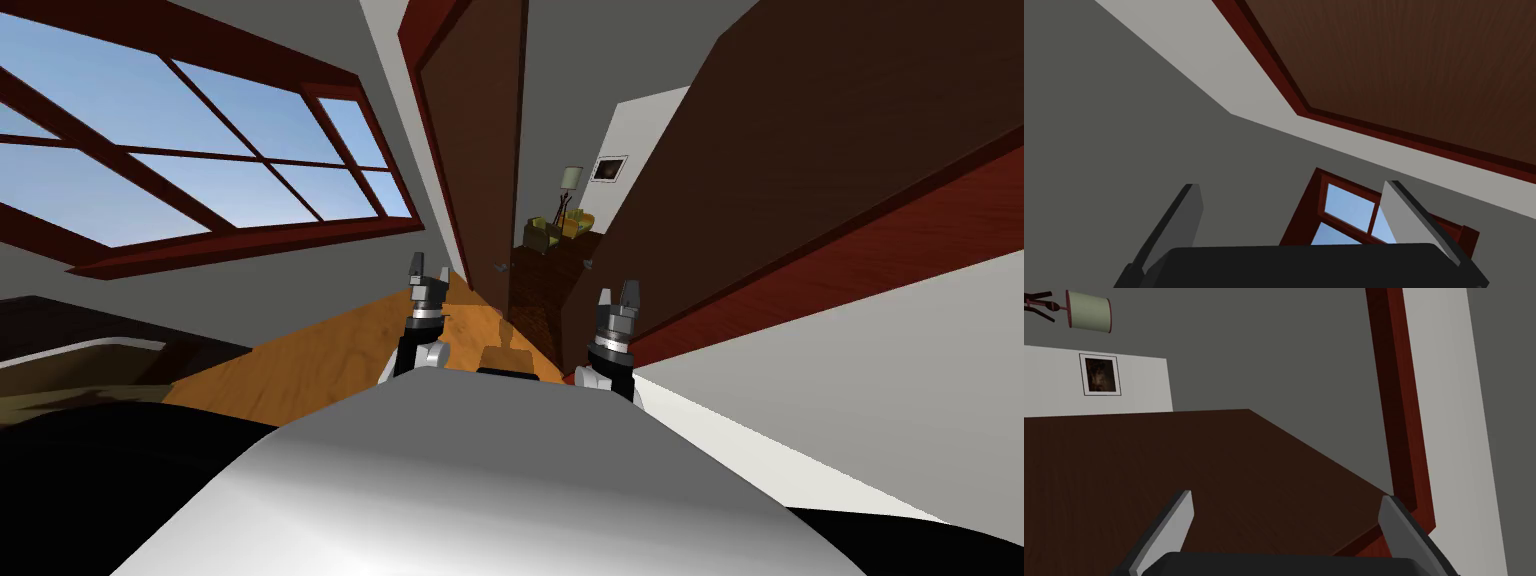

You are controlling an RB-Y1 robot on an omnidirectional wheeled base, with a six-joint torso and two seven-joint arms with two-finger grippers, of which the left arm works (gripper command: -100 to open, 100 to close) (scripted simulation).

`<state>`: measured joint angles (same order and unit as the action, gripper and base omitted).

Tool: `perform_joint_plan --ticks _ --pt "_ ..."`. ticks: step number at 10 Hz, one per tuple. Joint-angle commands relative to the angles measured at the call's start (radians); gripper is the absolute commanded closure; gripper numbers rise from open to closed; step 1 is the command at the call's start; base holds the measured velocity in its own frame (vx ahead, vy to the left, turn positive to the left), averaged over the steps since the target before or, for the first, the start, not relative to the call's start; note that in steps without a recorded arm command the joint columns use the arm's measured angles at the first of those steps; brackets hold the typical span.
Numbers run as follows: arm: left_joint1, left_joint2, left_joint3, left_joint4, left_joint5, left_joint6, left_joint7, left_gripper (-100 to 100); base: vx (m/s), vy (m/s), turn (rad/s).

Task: Push the door open

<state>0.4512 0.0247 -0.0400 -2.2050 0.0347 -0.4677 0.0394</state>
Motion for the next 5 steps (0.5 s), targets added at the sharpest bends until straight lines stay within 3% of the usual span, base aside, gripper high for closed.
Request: perform_joint_plan --ticks 1,5 --pt "-0.007 0.005 -0.007 0.029 -0.001 -0.006 0.001 -100 0.064 -0.065 -0.047" --pt "-0.032 0.02 -0.033 0.128 -0.005 -0.029 0.003 -100 0.132 0.099 -0.089"
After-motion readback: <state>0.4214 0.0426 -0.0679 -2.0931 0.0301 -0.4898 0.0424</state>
